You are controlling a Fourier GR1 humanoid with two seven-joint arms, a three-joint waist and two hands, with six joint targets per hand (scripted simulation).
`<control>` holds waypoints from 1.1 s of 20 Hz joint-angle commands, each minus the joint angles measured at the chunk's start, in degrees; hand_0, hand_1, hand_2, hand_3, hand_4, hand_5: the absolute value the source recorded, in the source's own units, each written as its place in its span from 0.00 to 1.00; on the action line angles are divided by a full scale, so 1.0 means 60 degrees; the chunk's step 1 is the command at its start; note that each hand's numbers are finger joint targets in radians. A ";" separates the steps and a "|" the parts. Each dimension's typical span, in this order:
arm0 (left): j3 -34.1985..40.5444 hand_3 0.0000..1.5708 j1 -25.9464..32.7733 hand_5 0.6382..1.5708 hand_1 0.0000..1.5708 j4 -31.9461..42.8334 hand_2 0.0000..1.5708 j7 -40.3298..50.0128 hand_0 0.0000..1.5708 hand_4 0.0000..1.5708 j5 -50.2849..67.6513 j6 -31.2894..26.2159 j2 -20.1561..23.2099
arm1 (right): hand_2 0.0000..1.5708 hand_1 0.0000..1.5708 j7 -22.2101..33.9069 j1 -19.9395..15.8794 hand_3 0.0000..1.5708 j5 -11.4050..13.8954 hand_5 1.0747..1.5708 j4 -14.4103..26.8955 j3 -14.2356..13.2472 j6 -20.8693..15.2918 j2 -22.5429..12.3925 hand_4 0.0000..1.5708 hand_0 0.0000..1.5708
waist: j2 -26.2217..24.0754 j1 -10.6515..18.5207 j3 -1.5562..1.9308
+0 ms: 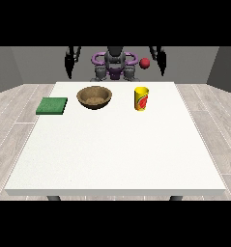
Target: Pick the cup and pour the ball into the bowl, then pick the bowl and place it on the pad
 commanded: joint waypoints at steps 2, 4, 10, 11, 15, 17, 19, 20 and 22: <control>0.0083 0.00 -0.0045 0.95 0.00 -0.0644 0.00 0.0452 0.00 0.00 0.0038 -0.0090 0.0307 | 0.00 0.00 0.0464 -0.0064 0.00 -0.0066 0.99 -0.0642 -0.0078 0.0032 -0.0239 0.00 0.00 | -0.1612 -0.0020 -0.0158; 0.0087 0.00 -0.0125 0.95 0.00 -0.0874 0.00 0.0694 0.00 0.00 0.0071 -0.0147 0.0410 | 0.00 0.00 0.0721 -0.0097 0.00 -0.0073 0.99 -0.0835 -0.0136 0.0044 -0.0382 0.00 0.00 | -0.2104 -0.0080 -0.0180; -0.1791 0.00 0.0914 0.96 0.00 -0.2033 0.00 0.0561 0.00 0.00 0.2043 0.0263 -0.0878 | 0.00 0.00 -0.0068 0.0337 0.00 -0.0748 0.99 -0.0677 -0.0475 -0.0314 0.0499 0.00 0.00 | -0.2614 0.0288 -0.0227; -0.1968 0.00 0.1100 0.95 0.00 -0.2345 0.00 0.0476 0.00 0.00 0.2011 0.0569 -0.0884 | 0.00 0.00 -0.0191 0.0434 0.00 -0.1066 0.99 -0.0608 -0.0942 0.0049 0.0051 0.00 0.00 | -0.2350 0.0340 -0.0225; -0.2080 0.00 0.1064 0.91 0.00 -0.3088 0.00 -0.0018 0.00 0.00 0.1088 0.1002 -0.0899 | 0.00 0.00 -0.0424 0.0304 0.00 -0.1187 0.99 -0.1131 -0.0878 0.0146 0.0209 0.00 0.00 | -0.1254 0.0069 -0.0227; -0.1912 0.00 0.0699 0.89 0.00 -0.2831 0.00 0.0182 0.00 0.00 0.0647 0.0753 -0.0720 | 0.00 0.00 -0.0434 0.0350 0.00 -0.0757 0.99 -0.1238 -0.0159 0.0029 0.0614 0.00 0.00 | -0.1051 -0.0099 -0.0227; -0.1657 0.00 0.0344 0.86 0.00 -0.2505 0.00 -0.0519 0.00 0.00 0.0736 0.0389 -0.0575 | 0.00 0.00 -0.0788 -0.0560 0.00 -0.0727 0.99 -0.0572 -0.0677 -0.0081 0.0311 0.00 0.00 | -0.0384 0.0131 -0.0228; -0.0884 0.00 -0.0634 0.82 0.00 -0.2535 0.00 0.0180 0.00 0.00 0.1122 0.0424 -0.0297 | 0.00 0.00 -0.0914 -0.0547 0.00 -0.1053 0.98 -0.0672 -0.0507 0.0333 0.0377 0.00 0.00 | -0.0178 -0.0162 -0.0227; -0.0727 0.00 -0.1168 0.79 0.00 -0.2038 0.00 -0.0373 0.00 0.00 0.0901 0.0516 -0.0323 | 0.00 0.00 -0.1751 -0.0889 0.00 -0.0960 0.98 0.0033 -0.0738 0.0333 0.0371 0.00 0.00 | 0.0670 -0.0142 -0.0224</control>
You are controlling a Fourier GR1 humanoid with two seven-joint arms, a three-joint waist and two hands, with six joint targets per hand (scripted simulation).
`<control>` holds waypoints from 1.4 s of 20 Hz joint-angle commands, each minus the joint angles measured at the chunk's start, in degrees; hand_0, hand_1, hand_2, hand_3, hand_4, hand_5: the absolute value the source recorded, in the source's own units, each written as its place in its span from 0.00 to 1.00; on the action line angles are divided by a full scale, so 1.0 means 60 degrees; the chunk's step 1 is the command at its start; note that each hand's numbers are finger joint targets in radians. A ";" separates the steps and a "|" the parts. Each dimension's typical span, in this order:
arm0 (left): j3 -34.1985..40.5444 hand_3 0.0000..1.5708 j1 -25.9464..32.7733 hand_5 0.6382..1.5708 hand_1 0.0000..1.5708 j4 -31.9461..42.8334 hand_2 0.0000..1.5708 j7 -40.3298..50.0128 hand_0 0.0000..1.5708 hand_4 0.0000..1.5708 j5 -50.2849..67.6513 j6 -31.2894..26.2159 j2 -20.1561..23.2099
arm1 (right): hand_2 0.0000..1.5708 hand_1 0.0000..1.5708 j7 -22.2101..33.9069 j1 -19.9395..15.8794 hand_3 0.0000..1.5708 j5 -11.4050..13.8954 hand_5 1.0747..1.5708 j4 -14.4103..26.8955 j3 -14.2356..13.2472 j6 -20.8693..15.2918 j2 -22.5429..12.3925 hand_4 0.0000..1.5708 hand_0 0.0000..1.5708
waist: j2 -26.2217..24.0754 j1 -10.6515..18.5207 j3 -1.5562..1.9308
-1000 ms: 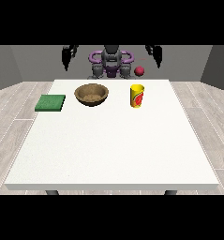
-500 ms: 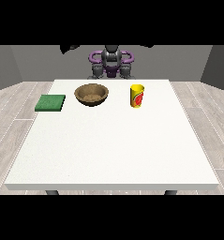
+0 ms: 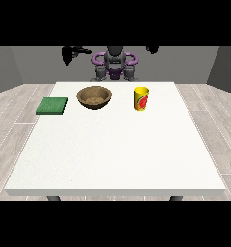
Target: Pick the cup and pour the ball into the bowl, then pick the bowl and place it on the pad
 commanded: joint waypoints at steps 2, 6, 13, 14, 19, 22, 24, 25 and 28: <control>0.0567 0.00 -0.1484 0.75 0.00 0.0923 0.00 -0.0727 0.00 0.00 -0.0503 0.0176 0.0180 | 0.00 0.00 -0.0429 -0.1357 0.00 -0.0166 0.99 0.0709 -0.0350 0.0207 -0.0294 0.00 0.00 | 0.1548 -0.0169 -0.0001; 0.1785 0.00 -0.2080 0.68 0.00 0.1954 0.00 -0.1277 0.00 0.00 0.0013 -0.0552 0.1174 | 0.00 0.00 -0.1033 -0.1419 0.00 -0.0092 0.98 0.1174 -0.0329 0.0392 -0.0298 0.00 0.00 | 0.2063 -0.0270 -0.0003; 0.2123 0.00 -0.3462 0.66 0.00 0.4443 0.00 -0.2808 0.00 0.00 -0.0707 0.0193 0.0848 | 0.00 0.00 -0.1865 -0.2172 0.00 -0.0073 0.98 0.2010 -0.0517 0.0820 -0.0636 0.00 0.00 | 0.2683 -0.0971 -0.0004; 0.2072 0.00 -0.3238 0.65 0.00 0.4748 0.00 -0.2827 0.00 0.00 -0.0540 -0.0211 0.0925 | 0.00 0.00 -0.1829 -0.2387 0.00 -0.0300 0.98 0.2518 -0.0980 0.1018 -0.1052 0.00 0.00 | 0.2335 -0.0693 -0.0003; 0.2526 0.00 -0.3718 0.64 0.00 0.6176 0.00 -0.4219 0.00 0.00 -0.0818 0.0285 0.0903 | 0.00 0.00 -0.2357 -0.2313 0.00 -0.0548 0.98 0.2898 -0.1097 0.1439 -0.1087 0.00 0.00 | 0.2644 -0.1036 -0.0004; 0.2444 0.00 -0.3837 0.64 0.00 0.7027 0.00 -0.5030 0.00 0.00 -0.0921 0.0538 0.0472 | 0.00 0.00 -0.2205 -0.2575 0.00 -0.0506 0.99 0.3205 -0.1158 0.1236 -0.1084 0.00 0.00 | 0.2628 -0.1017 -0.0006; 0.2892 0.00 -0.4634 0.66 0.00 0.7691 0.00 -0.4762 0.00 0.00 -0.0726 0.0648 0.0758 | 0.00 0.00 -0.2132 -0.2657 0.00 -0.0641 0.98 0.3212 -0.1199 0.1684 -0.1421 0.00 0.00 | 0.2780 -0.1357 -0.0006; 0.2550 0.00 -0.3583 0.69 0.00 0.7612 0.00 -0.5839 0.00 0.00 -0.0893 0.0441 0.0459 | 0.00 0.00 -0.2778 -0.2244 0.00 -0.0677 0.98 0.3435 -0.1392 0.1957 -0.1547 0.00 0.00 | 0.2798 -0.1149 -0.0005; 0.2863 0.00 -0.4361 0.68 0.00 0.8342 0.00 -0.6098 0.00 0.00 -0.0882 0.0792 0.0520 | 0.00 0.00 -0.2747 -0.2678 0.00 -0.1137 0.98 0.3658 -0.1770 0.2648 -0.2189 0.00 0.00 | 0.3168 -0.1503 -0.0006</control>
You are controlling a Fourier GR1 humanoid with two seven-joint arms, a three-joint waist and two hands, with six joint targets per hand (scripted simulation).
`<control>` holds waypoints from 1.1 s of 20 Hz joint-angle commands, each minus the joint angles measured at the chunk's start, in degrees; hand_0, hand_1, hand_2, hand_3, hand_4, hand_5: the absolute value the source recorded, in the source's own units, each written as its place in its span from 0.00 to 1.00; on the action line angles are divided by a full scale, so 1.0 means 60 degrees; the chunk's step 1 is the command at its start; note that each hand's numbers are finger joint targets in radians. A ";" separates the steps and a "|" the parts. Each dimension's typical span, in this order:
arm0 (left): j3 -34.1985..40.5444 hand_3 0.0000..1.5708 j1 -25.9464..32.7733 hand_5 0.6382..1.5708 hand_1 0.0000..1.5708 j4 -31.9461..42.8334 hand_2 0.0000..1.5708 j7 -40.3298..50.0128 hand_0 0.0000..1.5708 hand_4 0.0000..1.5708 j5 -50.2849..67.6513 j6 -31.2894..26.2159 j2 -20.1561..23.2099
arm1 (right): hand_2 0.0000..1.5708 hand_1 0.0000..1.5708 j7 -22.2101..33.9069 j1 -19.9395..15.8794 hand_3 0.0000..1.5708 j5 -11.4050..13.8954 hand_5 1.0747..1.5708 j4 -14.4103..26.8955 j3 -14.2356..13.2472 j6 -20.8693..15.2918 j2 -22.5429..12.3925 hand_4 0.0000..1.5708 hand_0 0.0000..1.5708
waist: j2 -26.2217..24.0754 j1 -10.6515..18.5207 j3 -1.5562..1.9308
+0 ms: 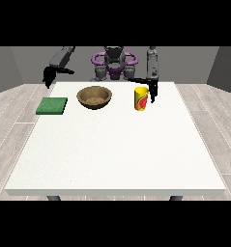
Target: Pick the cup and pour the ball into the bowl, then pick the bowl and place it on the pad
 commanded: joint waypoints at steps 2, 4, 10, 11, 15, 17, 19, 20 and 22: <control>0.0232 0.00 -0.0598 0.67 0.00 0.1472 0.00 -0.1005 0.00 0.00 0.0112 -0.0088 -0.0042 | 0.00 0.00 -0.0316 -0.0434 0.00 -0.0169 0.98 0.0728 -0.0359 0.0168 -0.0298 0.00 0.00 | 0.0260 0.0118 -0.0001; -0.0238 0.00 0.0032 0.65 0.00 0.1237 0.00 -0.0937 0.00 0.00 -0.0223 0.0101 -0.0398 | 0.00 0.00 -0.0875 -0.0159 0.00 -0.0454 0.98 0.1434 -0.0745 0.0904 -0.0744 0.00 0.00 | -0.0190 0.0297 0.0004; 0.0222 1.00 -0.0871 0.95 0.82 0.2285 1.00 -0.1546 0.82 0.50 -0.1435 0.2191 0.0811 | 0.00 0.00 -0.0148 -0.0673 0.00 -0.0472 0.98 0.0628 -0.0345 0.0729 -0.0585 0.00 0.00 | 0.0515 -0.0512 0.0011; 0.0168 1.00 -0.0897 0.94 0.82 0.2367 1.00 -0.1515 0.82 0.51 -0.1641 0.2605 0.0732 | 0.00 0.00 -0.0063 -0.0775 0.00 -0.0559 0.98 0.0683 -0.0447 0.0740 -0.0683 0.00 0.00 | 0.0492 -0.0583 0.0008; 0.0170 1.00 -0.0932 0.93 0.84 0.2825 1.00 -0.1997 0.84 0.54 -0.1909 0.3440 0.0399 | 0.00 0.00 -0.0696 -0.0678 0.00 -0.0718 0.97 0.1113 -0.0863 0.1219 -0.1164 0.00 0.00 | 0.0942 -0.0696 0.0001; 0.0214 1.00 -0.1263 0.93 0.85 0.3191 1.00 -0.1889 0.85 0.55 -0.1969 0.3732 0.0311 | 0.00 0.00 -0.0454 -0.0830 0.00 -0.0790 0.97 0.1054 -0.0936 0.1245 -0.1382 0.00 0.00 | 0.0802 -0.0754 -0.0001; 0.0238 1.00 -0.1807 0.93 0.86 0.3265 1.00 -0.1492 0.86 0.56 -0.1997 0.4015 0.0220 | 0.00 0.00 -0.0769 -0.0795 0.00 -0.0751 0.97 0.1314 -0.0952 0.1536 -0.1519 0.00 0.00 | 0.0930 -0.0939 0.0001; -0.0001 1.00 -0.1275 0.93 0.86 0.3264 1.00 -0.1688 0.86 0.57 -0.2275 0.4260 0.0072 | 0.00 0.00 -0.0504 -0.0683 0.00 -0.0763 0.97 0.1451 -0.1125 0.1372 -0.1686 0.00 0.00 | 0.0424 -0.0697 0.0001; -0.0763 1.00 -0.1178 0.95 0.86 0.2803 1.00 -0.0460 0.86 0.60 -0.2958 0.4129 0.0183 | 0.00 0.00 -0.0168 -0.0710 0.00 -0.0862 0.97 0.2571 -0.1378 0.1465 -0.1945 0.00 0.00 | -0.0609 -0.0144 0.0014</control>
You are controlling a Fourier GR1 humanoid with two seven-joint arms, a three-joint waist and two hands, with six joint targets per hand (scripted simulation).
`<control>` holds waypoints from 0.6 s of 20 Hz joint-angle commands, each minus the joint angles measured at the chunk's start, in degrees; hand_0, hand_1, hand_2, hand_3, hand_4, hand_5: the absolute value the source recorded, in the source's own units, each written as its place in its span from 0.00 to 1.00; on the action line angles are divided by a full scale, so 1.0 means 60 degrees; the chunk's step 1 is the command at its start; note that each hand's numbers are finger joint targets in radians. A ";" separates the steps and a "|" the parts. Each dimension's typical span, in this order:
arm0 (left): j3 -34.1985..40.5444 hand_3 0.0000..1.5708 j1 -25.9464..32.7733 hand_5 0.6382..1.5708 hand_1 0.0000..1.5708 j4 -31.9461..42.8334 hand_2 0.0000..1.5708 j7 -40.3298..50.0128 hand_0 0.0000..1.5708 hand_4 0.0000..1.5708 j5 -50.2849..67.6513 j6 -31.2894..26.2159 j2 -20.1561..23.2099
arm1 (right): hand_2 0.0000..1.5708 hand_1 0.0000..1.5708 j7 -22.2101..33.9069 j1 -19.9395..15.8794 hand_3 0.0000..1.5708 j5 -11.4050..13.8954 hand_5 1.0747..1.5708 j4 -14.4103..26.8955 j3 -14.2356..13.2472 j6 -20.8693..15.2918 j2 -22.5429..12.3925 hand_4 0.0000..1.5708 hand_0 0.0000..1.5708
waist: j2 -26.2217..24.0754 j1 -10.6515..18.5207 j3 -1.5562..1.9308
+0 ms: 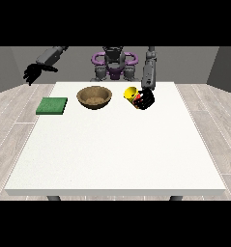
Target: Pick the cup and pour the ball into the bowl, then pick the bowl and place it on the pad
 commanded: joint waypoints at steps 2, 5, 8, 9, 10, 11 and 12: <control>-0.1165 1.00 0.0106 0.96 0.86 -0.0146 1.00 0.1732 0.86 0.63 -0.1400 0.0601 -0.0067 | 0.00 0.00 -0.0061 0.0359 0.00 0.0166 0.97 0.1184 -0.0144 -0.0039 -0.0044 0.00 0.00 | -0.1601 0.0569 -0.0017; -0.2096 1.00 -0.0428 0.96 0.88 -0.0575 1.00 0.3416 0.88 0.65 -0.2361 0.0507 -0.0294 | 0.05 0.00 -0.0302 0.0458 0.00 0.0487 0.98 0.2213 -0.0307 -0.0259 -0.0267 0.00 0.00 | -0.2238 0.1246 -0.0007; -0.2788 1.00 -0.0830 1.00 0.89 -0.0672 1.00 0.4554 0.89 0.69 -0.3367 0.0604 -0.0425 | 0.00 0.00 -0.0403 0.0487 0.00 0.0318 0.98 0.2684 -0.0482 0.0032 -0.0446 0.00 0.00 | -0.2663 0.1535 -0.0007; -0.3037 1.00 -0.0363 1.00 0.89 -0.0452 1.00 0.4877 0.89 0.71 -0.3763 0.0761 -0.0540 | 0.09 0.00 -0.0244 0.0930 0.00 0.0514 0.98 0.2562 -0.0289 -0.0145 -0.0261 0.00 0.00 | -0.3169 0.1451 -0.0015; -0.3307 1.00 -0.0781 1.00 0.88 -0.0639 1.00 0.5219 0.88 0.73 -0.4203 0.0826 -0.0537 | 0.00 0.00 -0.0394 0.0690 0.00 0.0473 0.98 0.3049 -0.0545 -0.0061 -0.0651 0.00 0.00 | -0.2869 0.1916 -0.0006; -0.3284 1.00 -0.0878 0.99 0.87 -0.0407 1.00 0.5566 0.87 0.73 -0.4485 0.0875 -0.0385 | 0.00 0.00 -0.0428 0.0937 0.00 0.0590 0.97 0.2785 -0.0265 -0.0048 -0.0312 0.00 0.00 | -0.3047 0.1528 -0.0016; -0.3583 1.00 -0.0860 1.00 0.87 -0.0405 1.00 0.5761 0.87 0.71 -0.4924 0.0866 -0.0321 | 0.00 0.00 -0.0567 0.0954 0.00 0.0581 0.97 0.3019 -0.0347 -0.0189 -0.0206 0.00 0.00 | -0.3113 0.1877 -0.0010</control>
